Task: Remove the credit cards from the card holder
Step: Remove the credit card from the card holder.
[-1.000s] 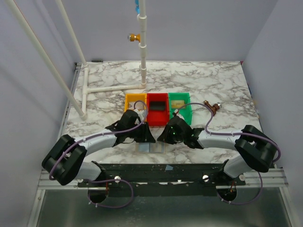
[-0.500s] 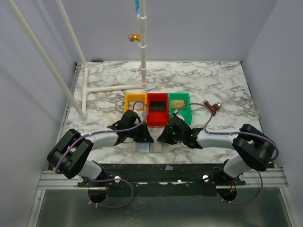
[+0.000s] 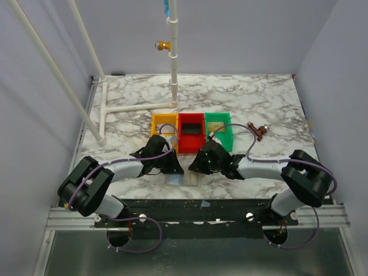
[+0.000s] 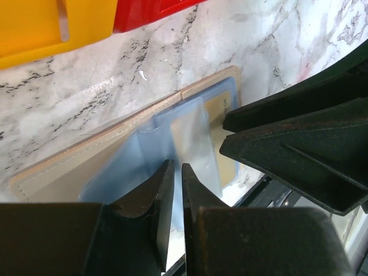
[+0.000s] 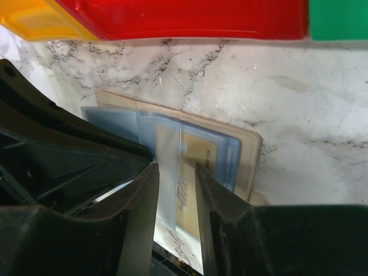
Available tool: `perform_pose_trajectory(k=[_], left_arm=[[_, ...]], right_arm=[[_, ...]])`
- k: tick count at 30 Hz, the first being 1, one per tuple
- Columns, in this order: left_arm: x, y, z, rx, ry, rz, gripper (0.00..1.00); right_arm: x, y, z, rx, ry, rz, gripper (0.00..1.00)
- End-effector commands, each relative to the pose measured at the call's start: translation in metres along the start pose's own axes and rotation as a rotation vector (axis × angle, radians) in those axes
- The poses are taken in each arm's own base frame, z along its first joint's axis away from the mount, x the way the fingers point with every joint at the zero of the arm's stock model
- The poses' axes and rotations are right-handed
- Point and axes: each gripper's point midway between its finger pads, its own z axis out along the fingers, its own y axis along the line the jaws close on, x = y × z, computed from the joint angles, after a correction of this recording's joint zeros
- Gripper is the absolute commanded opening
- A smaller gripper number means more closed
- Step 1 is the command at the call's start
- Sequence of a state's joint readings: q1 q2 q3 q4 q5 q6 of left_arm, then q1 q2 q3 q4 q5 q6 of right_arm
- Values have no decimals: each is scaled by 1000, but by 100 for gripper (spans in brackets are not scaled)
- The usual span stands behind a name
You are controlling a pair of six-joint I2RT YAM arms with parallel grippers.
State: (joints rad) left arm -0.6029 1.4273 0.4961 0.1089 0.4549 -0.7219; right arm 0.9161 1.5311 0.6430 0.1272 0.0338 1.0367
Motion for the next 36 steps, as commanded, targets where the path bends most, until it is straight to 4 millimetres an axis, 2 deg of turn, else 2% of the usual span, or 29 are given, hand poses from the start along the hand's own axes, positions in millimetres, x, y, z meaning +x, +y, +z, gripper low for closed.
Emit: perform_pose_trajectory(k=[1,5,11,17,24,28,34,36], left_arm=[[6,15,0,-49,1,0,12],[4,15,-2,-45,-8,-1,9],[1,11,-5,-31,-22,-1,0],[2,12,-5,-26,-22,-3,0],[1,10,-6,-24,-28,-2,0],[-2,8,-11,-23,-38,6,0],[-10,-2,-22,-21,-66,32,0],[-16,-7,-27,-17,-87,51,0]], right_arm=[[-1,1,2,15,15,-49,36],[-3,6,5,12,27,-72,36],[3,3,14,28,49,-70,36],[13,4,17,12,90,-62,36],[21,19,17,-64,130,-34,36],[21,23,16,-81,134,-24,31],[23,21,18,-75,142,-18,11],[23,23,19,-82,141,-16,8]])
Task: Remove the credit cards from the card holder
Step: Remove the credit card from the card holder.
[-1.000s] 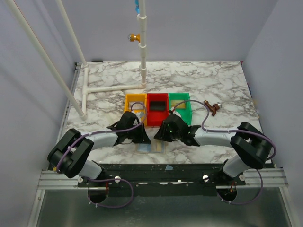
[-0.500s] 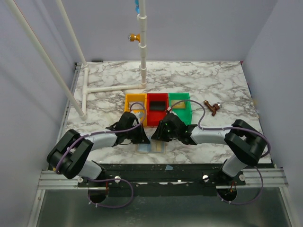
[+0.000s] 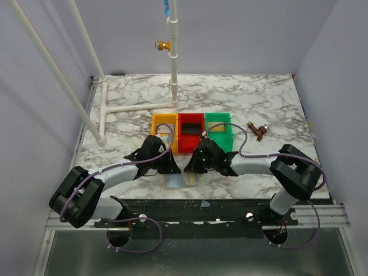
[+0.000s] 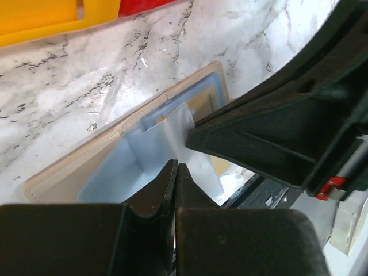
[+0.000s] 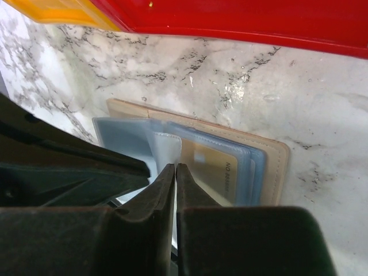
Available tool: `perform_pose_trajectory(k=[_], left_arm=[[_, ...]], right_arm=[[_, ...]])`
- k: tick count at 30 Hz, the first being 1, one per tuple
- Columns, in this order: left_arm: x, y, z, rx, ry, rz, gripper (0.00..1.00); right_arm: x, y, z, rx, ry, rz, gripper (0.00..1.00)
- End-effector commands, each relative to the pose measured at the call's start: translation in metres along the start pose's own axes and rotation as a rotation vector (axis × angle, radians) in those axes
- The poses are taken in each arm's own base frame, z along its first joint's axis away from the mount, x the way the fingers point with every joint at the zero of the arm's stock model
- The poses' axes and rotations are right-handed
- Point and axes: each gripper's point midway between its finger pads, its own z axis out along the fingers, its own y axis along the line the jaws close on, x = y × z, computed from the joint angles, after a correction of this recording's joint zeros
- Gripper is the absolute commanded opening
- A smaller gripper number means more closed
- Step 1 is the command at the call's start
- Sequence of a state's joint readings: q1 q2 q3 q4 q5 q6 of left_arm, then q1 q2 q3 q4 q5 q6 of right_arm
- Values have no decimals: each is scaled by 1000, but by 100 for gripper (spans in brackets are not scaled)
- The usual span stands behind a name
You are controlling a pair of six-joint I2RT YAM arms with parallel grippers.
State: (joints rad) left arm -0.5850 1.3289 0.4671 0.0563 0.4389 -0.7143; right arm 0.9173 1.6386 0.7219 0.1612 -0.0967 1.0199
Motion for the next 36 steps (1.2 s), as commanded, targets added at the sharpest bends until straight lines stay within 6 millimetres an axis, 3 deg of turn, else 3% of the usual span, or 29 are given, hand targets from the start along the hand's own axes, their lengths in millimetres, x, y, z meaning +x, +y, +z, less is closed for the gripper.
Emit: perform_pose_trajectory(k=[1,4,17,23,36], left_arm=[[-13,-6,-13,-21,-44,47,0],[-15,-10,-21,-26,-48,66,0],[-1,-17,-49,-16,-52,101,0],[9,-16,-47,-16,-30,100,0],[24,-12,-25,-56,29,116,0]], right_arm=[[9,0,6,-12,34,3,6],[7,7,6,-32,35,3,1],[7,46,26,-113,86,-36,1],[14,57,35,-125,106,-52,1],[23,55,42,-108,125,-50,17]])
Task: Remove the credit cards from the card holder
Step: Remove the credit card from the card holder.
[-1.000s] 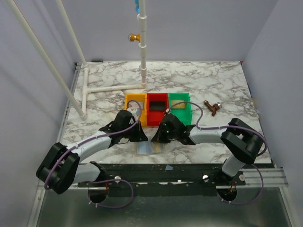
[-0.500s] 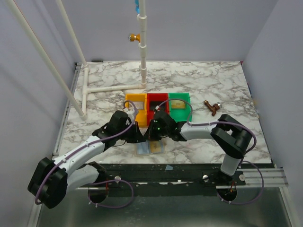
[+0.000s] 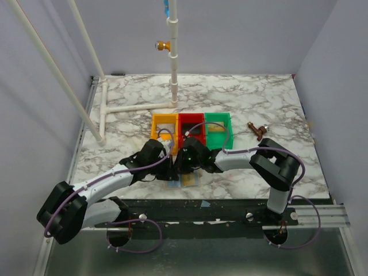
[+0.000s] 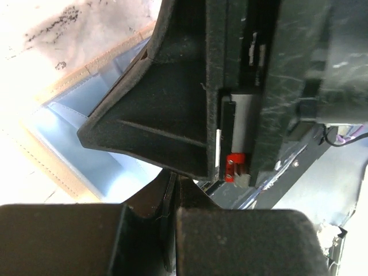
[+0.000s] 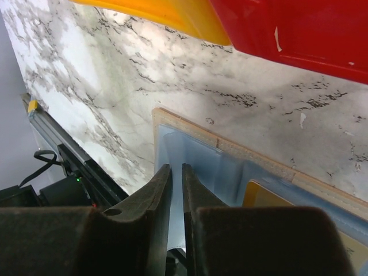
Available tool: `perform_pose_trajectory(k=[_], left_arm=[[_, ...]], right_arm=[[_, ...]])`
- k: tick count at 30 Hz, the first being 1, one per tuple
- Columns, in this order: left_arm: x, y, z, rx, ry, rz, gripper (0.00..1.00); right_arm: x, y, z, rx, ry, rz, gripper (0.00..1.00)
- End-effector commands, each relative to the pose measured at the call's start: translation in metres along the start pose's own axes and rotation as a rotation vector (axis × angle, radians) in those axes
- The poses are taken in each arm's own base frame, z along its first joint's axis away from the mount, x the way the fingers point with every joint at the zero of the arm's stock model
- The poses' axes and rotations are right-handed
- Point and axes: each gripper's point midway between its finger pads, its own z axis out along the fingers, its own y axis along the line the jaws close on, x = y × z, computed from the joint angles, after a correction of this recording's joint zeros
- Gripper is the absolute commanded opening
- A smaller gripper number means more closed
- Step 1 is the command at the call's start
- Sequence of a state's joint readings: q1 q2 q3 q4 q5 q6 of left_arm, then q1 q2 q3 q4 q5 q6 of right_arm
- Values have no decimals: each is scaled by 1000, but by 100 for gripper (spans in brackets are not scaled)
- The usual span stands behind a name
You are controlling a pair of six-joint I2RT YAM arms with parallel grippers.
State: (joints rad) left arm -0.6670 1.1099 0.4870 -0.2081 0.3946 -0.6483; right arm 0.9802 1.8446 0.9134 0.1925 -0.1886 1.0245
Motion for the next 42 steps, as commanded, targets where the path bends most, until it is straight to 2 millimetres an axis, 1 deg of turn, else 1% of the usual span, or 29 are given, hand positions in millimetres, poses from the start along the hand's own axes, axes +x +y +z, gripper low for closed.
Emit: perform_pose_trajectory(k=[1,5,10,13,15,20,23,24,26,28,30,31,33,34,39,42], left_arm=[[-1,8,10,-52,-15,2,0],[0,23,14,-118,-29,-17,0],[-2,31,14,-154,-51,-31,0],[-3,34,14,-170,-58,-38,3],[-4,34,14,-176,-60,-40,4],[-7,32,15,-160,-65,-52,13],[-11,24,16,-125,-64,-52,17],[-12,20,17,-108,-62,-53,19],[-14,14,19,-70,-61,-68,21],[-17,8,21,-24,-64,-88,25],[-18,6,25,4,-58,-106,26],[-17,5,26,12,-49,-112,27],[-21,1,28,38,-58,-112,31],[-21,0,29,46,-53,-115,32],[-20,3,36,44,-35,-126,32],[-18,6,39,42,-24,-137,33]], right_arm=[[3,11,2,-28,10,-14,20],[-1,14,-3,-33,-6,-21,28],[-8,18,-14,-27,-39,-40,39],[-14,19,-23,-10,-75,-45,47],[-18,16,-31,10,-102,-48,51],[-21,2,-47,66,-149,-58,55],[-14,-12,-54,113,-137,-63,55],[-17,-19,-56,140,-158,-65,53],[-12,-33,-61,191,-151,-76,45],[-11,-44,-66,231,-158,-87,43],[-10,-53,-71,265,-165,-93,39],[-10,-56,-74,275,-169,-98,37],[-10,-61,-77,296,-174,-108,33],[-10,-63,-79,305,-175,-111,33],[-7,-69,-78,326,-164,-126,29],[-4,-73,-74,336,-148,-129,24]])
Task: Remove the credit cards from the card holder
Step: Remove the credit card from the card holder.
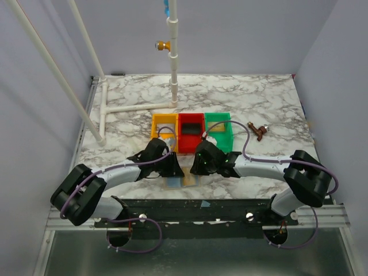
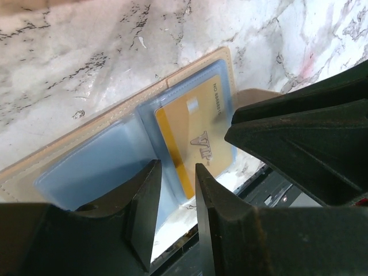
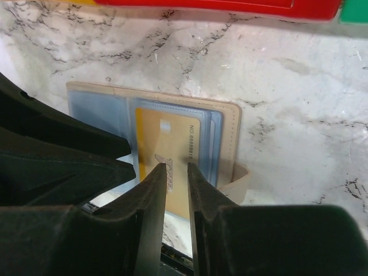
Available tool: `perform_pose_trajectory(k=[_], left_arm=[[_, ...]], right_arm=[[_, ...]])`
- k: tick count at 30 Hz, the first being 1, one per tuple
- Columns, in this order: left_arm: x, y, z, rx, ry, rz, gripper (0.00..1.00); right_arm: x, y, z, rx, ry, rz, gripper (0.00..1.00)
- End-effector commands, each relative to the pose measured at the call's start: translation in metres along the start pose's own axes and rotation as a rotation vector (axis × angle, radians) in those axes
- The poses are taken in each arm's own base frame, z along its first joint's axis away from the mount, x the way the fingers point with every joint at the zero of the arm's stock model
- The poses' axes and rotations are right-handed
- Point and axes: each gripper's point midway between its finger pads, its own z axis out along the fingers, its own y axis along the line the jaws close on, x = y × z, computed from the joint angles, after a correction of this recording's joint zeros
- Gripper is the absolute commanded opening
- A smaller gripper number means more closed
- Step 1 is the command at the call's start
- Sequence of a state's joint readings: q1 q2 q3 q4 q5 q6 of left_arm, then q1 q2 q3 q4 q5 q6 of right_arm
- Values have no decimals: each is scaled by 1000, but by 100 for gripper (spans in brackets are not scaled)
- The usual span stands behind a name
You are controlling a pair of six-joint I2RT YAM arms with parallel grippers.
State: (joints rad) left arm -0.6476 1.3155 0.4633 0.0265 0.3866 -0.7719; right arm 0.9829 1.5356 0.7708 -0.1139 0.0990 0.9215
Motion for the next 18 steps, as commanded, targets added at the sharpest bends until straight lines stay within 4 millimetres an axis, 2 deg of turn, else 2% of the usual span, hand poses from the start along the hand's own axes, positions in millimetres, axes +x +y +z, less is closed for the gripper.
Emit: perform_pose_trajectory(k=[1,10,18], left_arm=[[-5,-9,5,60,3,-7,33],[-3,-7,8,72,12,-18,34],[0,-7,11,89,26,-29,33]], right_arm=[[8,-15,4,60,11,-37,22],[16,-19,9,76,32,-46,9],[25,-23,15,94,61,-54,5]])
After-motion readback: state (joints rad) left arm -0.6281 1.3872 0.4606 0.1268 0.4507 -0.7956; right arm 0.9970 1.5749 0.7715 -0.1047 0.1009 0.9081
